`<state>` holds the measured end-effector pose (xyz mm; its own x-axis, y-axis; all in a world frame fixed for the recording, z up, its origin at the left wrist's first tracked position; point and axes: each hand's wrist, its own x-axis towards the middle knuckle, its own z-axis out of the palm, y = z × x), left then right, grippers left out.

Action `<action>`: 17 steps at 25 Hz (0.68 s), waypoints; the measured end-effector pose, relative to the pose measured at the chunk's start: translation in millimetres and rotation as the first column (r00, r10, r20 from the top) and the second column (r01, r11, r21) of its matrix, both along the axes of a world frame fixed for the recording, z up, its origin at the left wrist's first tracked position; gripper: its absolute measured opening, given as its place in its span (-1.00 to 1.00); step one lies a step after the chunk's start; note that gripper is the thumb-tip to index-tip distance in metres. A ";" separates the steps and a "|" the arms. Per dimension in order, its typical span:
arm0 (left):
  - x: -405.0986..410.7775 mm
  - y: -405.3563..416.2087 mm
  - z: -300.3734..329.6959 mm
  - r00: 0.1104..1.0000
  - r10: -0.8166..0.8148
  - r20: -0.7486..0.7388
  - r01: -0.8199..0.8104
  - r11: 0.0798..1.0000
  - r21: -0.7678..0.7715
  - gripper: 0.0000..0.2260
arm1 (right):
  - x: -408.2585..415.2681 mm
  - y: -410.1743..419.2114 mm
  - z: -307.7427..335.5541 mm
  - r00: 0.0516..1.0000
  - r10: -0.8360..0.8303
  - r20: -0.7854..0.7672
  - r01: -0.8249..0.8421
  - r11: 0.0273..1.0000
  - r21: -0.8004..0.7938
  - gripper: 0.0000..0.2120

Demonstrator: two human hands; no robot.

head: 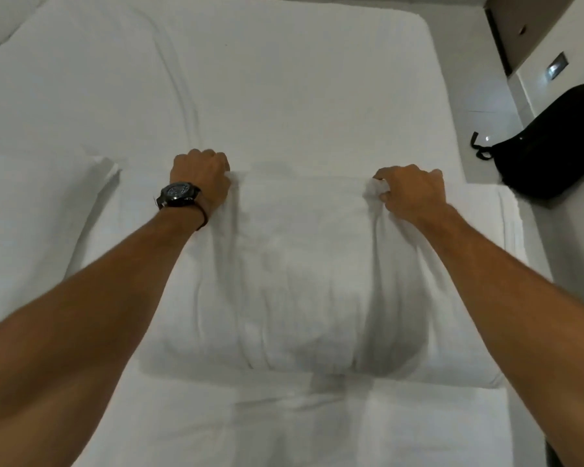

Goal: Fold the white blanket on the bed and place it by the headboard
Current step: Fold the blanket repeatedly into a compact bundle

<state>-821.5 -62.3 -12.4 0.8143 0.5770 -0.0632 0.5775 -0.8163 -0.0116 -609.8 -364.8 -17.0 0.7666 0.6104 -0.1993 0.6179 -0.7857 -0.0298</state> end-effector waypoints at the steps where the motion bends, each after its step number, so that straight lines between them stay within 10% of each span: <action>1: 4.1 -0.1 -17.1 0.998 -0.006 0.055 0.008 1.000 -0.026 -0.69 | 8.4 6.6 -13.8 1.000 -0.005 0.023 0.006 0.999 -0.039 -0.66; 6: -28.5 -52.8 -78.2 0.970 -0.231 0.072 0.240 0.956 -0.169 -0.33 | -29.0 -11.9 -59.0 0.959 -0.021 0.282 -0.027 0.986 0.163 -0.48; 17: -69.9 -12.3 -126.7 0.996 -0.061 -0.064 0.060 0.998 -0.013 -0.17 | -16.4 -103.7 -98.4 0.945 0.000 0.327 -0.026 0.997 0.075 -0.31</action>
<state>-891.4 -74.5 -139.0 0.8417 0.5257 -0.1230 0.5253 -0.8501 -0.0384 -626.2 -468.5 -115.3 0.7733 0.6246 0.1088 0.6144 -0.7806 0.1147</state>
